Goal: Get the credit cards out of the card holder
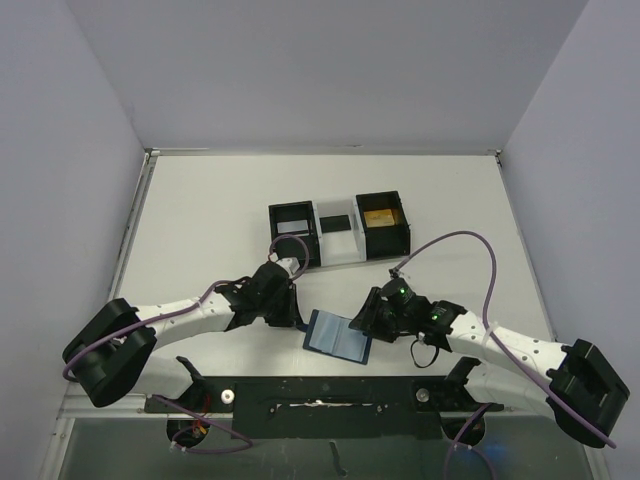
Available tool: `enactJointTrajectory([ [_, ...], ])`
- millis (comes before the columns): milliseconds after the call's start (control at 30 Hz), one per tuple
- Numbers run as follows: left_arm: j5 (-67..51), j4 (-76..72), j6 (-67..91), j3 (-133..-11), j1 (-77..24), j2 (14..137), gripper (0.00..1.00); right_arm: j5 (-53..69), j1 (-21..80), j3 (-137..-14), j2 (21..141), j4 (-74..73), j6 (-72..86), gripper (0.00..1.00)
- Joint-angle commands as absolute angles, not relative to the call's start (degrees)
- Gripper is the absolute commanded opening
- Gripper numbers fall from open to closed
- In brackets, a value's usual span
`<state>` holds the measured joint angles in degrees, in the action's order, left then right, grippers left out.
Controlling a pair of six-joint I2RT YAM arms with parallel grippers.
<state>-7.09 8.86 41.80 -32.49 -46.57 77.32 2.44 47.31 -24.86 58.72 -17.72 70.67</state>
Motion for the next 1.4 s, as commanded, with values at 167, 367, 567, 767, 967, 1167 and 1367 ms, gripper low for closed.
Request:
enactJointTrajectory([
  [167, -7.7, 6.8, 41.7, -33.1, -46.9, 76.0, 0.00, 2.1, 47.9, -25.5, 61.1, -17.5, 71.2, 0.43],
  [367, -7.5, 7.4, 41.7, -33.0, -46.9, 75.8, 0.00, 1.2, 48.2, -26.6, 61.2, -19.7, 70.5, 0.44],
  [567, -7.8, 6.7, 41.8, -33.1, -46.9, 76.0, 0.00, 2.2, 48.3, -26.8, 62.9, -18.8, 69.1, 0.41],
  [767, -8.4, 6.1, 41.7, -33.3, -46.9, 77.1, 0.00, 3.1, 48.3, -27.1, 64.6, -16.0, 68.0, 0.38],
  [967, -8.1, 6.6, 42.0, -32.8, -47.0, 76.1, 0.00, 0.8, 48.5, -29.6, 64.8, -20.5, 67.7, 0.41],
  [1167, -6.3, 6.3, 45.8, -31.4, -47.1, 73.6, 0.00, -1.8, 48.6, -33.4, 64.3, -26.9, 66.2, 0.44],
  [1367, -6.0, 2.9, 52.3, -27.8, -47.3, 70.3, 0.00, -1.0, 50.0, -33.6, 66.4, -26.8, 67.1, 0.45],
])
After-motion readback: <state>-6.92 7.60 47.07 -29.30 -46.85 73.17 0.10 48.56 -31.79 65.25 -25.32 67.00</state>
